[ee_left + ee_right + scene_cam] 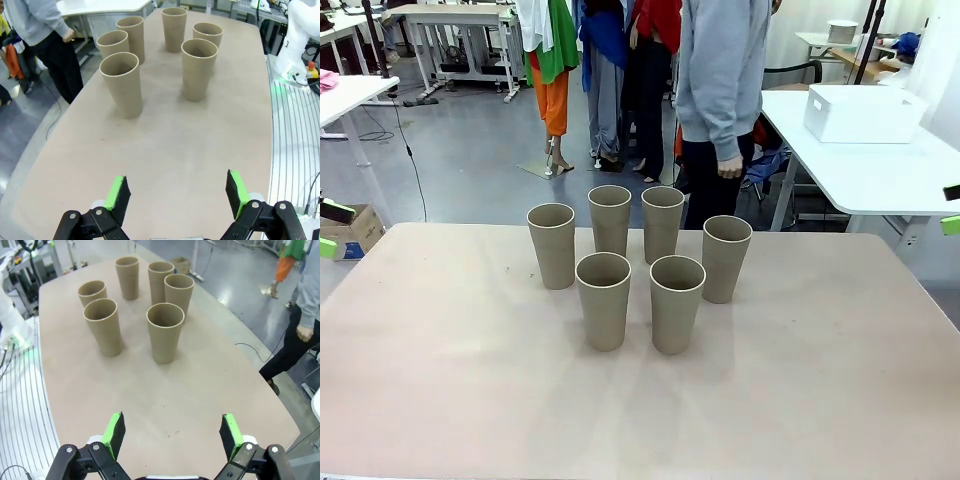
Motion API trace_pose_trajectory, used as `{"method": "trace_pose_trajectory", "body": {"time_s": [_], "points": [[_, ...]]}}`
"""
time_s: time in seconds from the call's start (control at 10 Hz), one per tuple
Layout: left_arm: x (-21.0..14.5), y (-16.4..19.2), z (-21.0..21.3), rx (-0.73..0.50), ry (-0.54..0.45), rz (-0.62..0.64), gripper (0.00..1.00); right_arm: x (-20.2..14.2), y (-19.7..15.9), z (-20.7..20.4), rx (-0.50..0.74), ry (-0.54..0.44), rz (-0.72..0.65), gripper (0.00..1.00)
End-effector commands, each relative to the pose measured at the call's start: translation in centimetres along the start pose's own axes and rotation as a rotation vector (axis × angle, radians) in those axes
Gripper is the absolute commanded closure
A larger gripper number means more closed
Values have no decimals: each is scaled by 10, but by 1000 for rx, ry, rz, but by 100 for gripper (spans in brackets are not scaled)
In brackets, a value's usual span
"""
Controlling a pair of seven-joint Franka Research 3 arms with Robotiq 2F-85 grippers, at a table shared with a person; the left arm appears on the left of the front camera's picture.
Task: Stack the cups and store them in the basket.
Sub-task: Pick up two Reusable plastic cups , one in each hand.
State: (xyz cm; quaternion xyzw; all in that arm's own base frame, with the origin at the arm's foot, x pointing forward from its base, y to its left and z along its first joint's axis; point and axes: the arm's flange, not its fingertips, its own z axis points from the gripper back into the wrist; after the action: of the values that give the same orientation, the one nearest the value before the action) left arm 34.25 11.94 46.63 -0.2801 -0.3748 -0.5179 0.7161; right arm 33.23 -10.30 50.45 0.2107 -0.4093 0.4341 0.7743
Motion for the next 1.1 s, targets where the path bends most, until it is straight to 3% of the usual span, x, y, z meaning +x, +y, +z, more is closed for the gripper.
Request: {"method": "trace_pose_trajectory", "body": {"time_s": [0.0,1.0], "points": [[-1,0,0,0,-23,-15,0,1,-4,1,5,-26,23,0],[-1,0,0,0,-23,-15,0,1,-4,1,5,-26,23,0]]}}
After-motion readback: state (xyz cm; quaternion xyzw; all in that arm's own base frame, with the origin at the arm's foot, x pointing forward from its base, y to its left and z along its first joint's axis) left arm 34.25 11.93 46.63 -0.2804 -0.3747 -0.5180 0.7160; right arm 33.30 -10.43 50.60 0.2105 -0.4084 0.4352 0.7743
